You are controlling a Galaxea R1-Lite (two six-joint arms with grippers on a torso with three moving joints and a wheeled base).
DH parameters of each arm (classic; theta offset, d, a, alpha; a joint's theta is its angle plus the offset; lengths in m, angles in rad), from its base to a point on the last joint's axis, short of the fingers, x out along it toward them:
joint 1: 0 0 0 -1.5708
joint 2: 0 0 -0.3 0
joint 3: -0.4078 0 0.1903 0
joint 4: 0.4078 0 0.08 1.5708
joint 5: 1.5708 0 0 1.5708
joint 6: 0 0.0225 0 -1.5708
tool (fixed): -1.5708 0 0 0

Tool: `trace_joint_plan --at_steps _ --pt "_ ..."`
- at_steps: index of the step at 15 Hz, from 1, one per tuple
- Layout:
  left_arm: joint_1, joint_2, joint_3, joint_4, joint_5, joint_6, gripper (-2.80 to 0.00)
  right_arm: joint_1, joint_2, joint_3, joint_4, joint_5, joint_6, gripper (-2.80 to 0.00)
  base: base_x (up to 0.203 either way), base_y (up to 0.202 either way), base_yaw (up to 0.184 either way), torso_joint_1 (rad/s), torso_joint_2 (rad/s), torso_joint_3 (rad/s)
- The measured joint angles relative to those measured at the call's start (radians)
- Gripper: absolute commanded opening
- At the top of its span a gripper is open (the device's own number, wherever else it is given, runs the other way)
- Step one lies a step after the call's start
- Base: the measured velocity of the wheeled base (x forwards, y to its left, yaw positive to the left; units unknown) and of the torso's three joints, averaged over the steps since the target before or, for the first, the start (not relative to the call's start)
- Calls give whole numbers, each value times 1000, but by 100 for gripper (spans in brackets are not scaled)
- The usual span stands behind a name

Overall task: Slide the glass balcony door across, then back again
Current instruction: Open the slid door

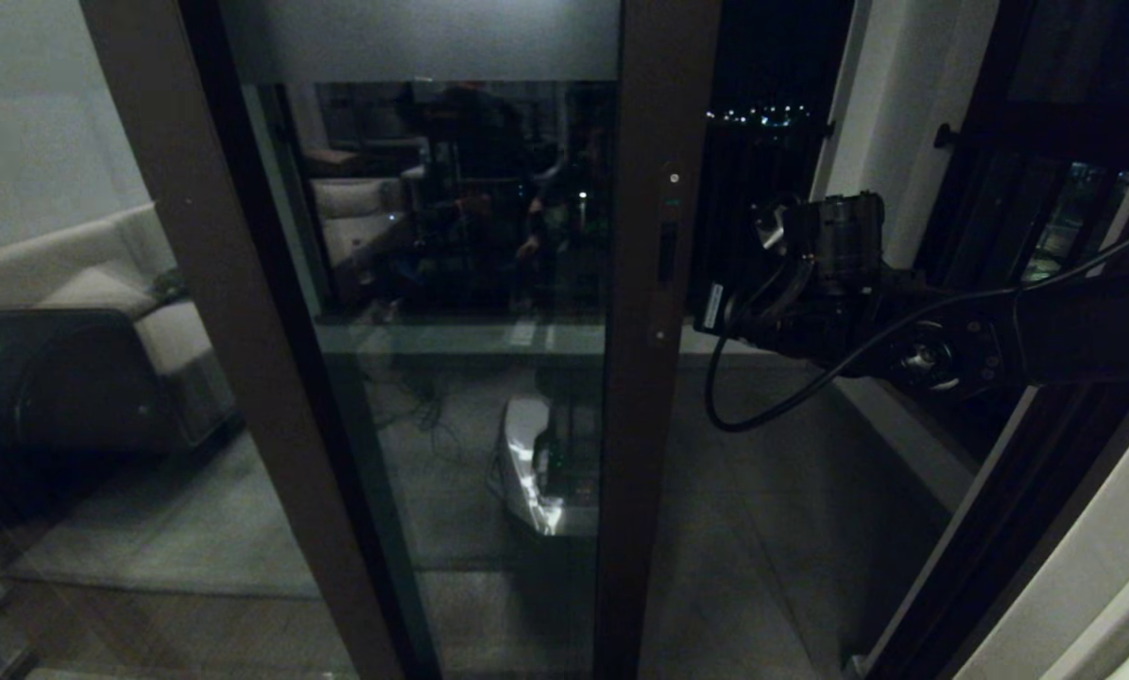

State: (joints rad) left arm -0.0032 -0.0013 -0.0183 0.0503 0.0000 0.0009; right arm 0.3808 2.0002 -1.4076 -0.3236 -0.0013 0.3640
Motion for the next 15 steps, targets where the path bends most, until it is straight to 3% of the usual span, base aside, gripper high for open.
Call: trace_joint_plan --at_steps 7,10,15 --pt "0 0 0 0 0 0 -280 -37 -211 199 -11 -25 -108 -280 0 0 0 0 0 0" --pt "0 0 0 0 0 0 -280 -6 -465 311 56 -64 -132 -280 0 0 0 0 0 0" --pt "0 0 0 0 0 0 -280 77 -1013 517 334 -212 -169 -280 0 0 0 0 0 0"
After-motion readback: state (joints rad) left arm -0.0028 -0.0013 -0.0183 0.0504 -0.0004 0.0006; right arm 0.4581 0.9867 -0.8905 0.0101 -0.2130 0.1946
